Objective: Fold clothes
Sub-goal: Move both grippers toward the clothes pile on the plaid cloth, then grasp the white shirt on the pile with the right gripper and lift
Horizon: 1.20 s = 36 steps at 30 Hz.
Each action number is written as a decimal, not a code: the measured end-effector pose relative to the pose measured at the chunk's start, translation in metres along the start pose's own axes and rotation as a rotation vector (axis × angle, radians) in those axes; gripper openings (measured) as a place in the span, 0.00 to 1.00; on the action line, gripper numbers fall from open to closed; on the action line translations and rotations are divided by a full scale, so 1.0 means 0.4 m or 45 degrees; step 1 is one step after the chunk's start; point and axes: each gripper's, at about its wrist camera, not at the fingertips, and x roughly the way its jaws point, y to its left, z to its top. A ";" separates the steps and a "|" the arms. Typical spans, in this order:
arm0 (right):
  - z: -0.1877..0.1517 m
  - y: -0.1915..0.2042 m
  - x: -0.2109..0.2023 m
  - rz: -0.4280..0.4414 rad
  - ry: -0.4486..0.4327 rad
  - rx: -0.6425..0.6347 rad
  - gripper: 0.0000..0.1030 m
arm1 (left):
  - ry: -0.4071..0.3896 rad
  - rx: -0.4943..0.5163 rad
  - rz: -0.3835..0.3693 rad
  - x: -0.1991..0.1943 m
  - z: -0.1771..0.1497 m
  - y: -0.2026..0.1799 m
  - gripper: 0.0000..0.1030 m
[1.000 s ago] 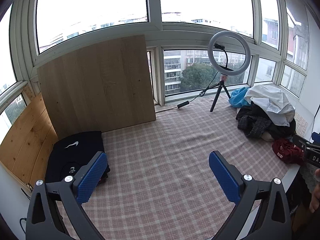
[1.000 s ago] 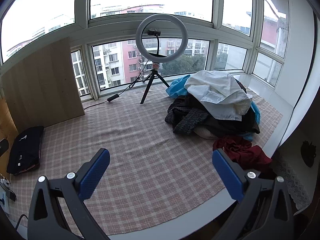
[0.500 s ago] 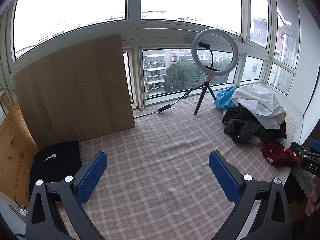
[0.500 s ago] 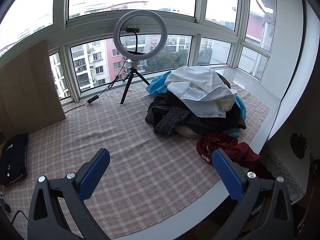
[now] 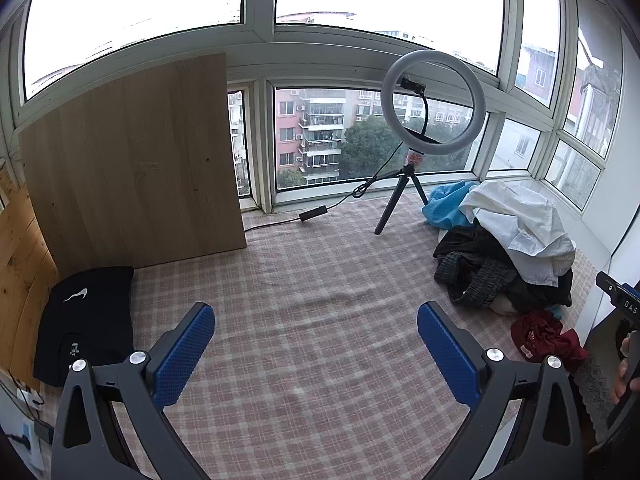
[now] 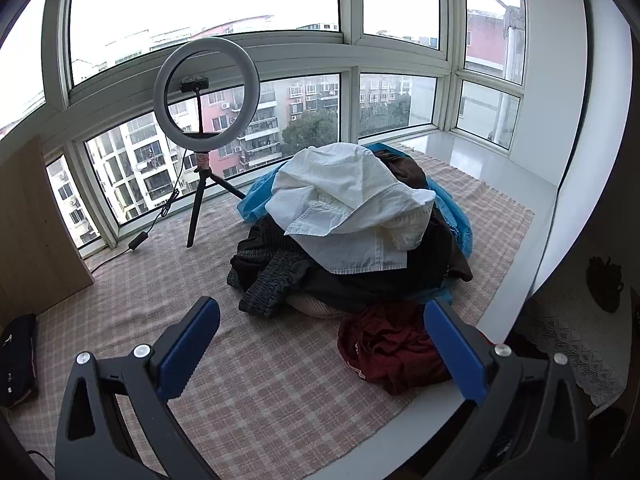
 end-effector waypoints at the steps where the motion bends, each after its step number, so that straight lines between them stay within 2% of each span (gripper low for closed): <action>1: 0.017 -0.031 0.021 -0.002 -0.009 -0.007 1.00 | -0.013 0.008 0.026 0.002 0.010 -0.022 0.99; 5: 0.082 -0.153 0.111 0.001 0.001 -0.021 1.00 | -0.065 0.046 0.088 0.017 0.044 -0.120 0.99; 11: 0.171 -0.338 0.203 0.003 -0.024 0.027 1.00 | -0.036 0.025 0.032 0.069 0.070 -0.255 0.99; 16: 0.263 -0.494 0.249 -0.025 -0.083 0.098 1.00 | -0.035 -0.001 -0.003 0.096 0.092 -0.312 0.99; 21: 0.328 -0.584 0.298 0.073 -0.114 0.115 1.00 | -0.043 -0.008 -0.020 0.122 0.119 -0.343 0.99; 26: 0.348 -0.573 0.401 0.063 -0.056 0.053 1.00 | -0.041 0.104 0.051 0.162 0.148 -0.394 0.99; 30: 0.356 -0.552 0.496 0.065 0.002 0.010 1.00 | -0.047 0.160 0.042 0.195 0.172 -0.420 0.99; 34: 0.350 -0.511 0.581 0.221 0.136 0.047 1.00 | -0.042 0.204 0.061 0.227 0.185 -0.427 0.99; 36: 0.334 -0.482 0.592 0.230 0.165 0.040 1.00 | -0.041 0.217 0.081 0.240 0.183 -0.422 0.99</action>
